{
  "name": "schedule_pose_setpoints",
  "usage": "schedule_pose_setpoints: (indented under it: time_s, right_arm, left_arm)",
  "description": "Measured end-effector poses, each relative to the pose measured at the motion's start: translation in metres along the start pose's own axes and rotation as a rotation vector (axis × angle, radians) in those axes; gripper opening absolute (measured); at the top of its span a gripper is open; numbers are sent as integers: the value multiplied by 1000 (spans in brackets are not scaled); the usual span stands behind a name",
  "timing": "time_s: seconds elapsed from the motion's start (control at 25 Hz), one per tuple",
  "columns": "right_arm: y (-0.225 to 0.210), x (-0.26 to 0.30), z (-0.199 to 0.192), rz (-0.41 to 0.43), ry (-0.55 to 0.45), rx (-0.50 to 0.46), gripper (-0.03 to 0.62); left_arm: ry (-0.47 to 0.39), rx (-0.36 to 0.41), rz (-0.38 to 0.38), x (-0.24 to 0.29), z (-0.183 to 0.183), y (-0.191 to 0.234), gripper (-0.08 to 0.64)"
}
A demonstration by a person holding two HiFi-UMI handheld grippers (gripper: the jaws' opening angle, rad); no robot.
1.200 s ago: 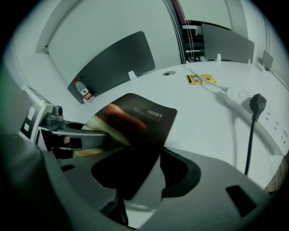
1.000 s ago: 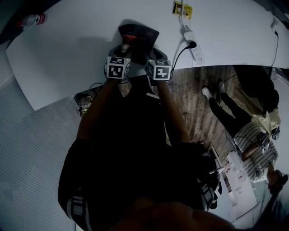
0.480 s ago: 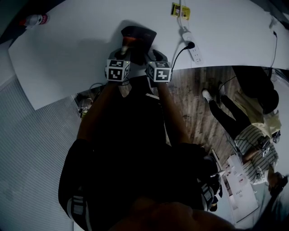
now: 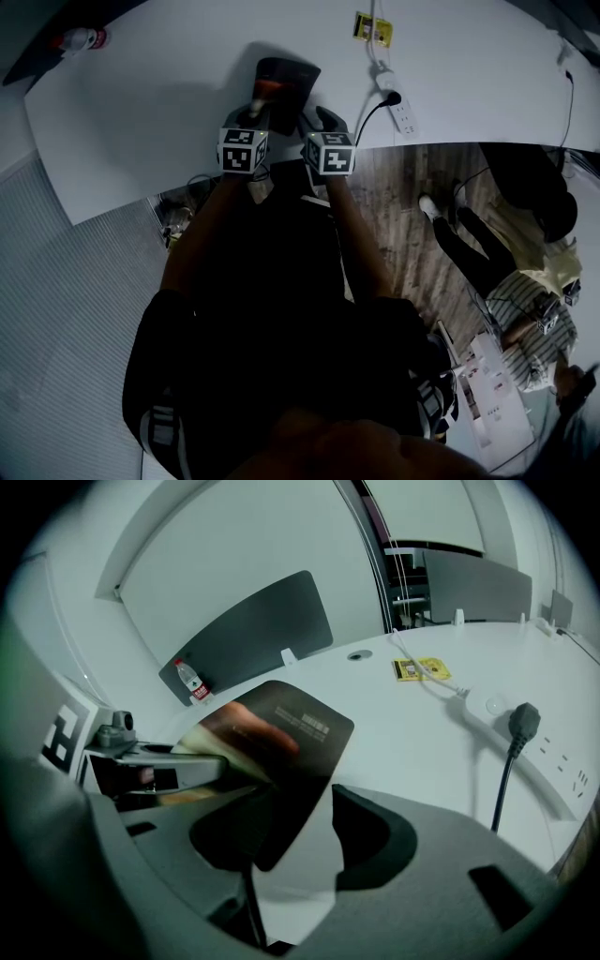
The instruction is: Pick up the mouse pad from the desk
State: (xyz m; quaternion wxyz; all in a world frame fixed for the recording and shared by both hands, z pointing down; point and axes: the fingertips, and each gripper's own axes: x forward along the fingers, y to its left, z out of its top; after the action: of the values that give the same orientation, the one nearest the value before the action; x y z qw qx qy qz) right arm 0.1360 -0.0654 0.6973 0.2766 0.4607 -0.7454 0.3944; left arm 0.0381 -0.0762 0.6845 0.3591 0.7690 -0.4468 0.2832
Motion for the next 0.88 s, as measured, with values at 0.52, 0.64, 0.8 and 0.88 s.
schedule_pose_setpoints:
  time_s: [0.52, 0.64, 0.8, 0.88]
  right_arm:
    - [9, -12, 25, 59, -45, -57, 186]
    - [16, -15, 33, 83, -57, -73, 186]
    - [27, -18, 44, 113, -82, -96, 186]
    - [32, -18, 48, 122, -92, -107, 186]
  left_arm:
    - [-88, -43, 52, -26, 24, 2, 30]
    - [-110, -60, 71, -35, 30, 4, 29]
    - [-143, -83, 93, -49, 38, 8, 29]
    - [-155, -97, 98, -57, 41, 11, 29]
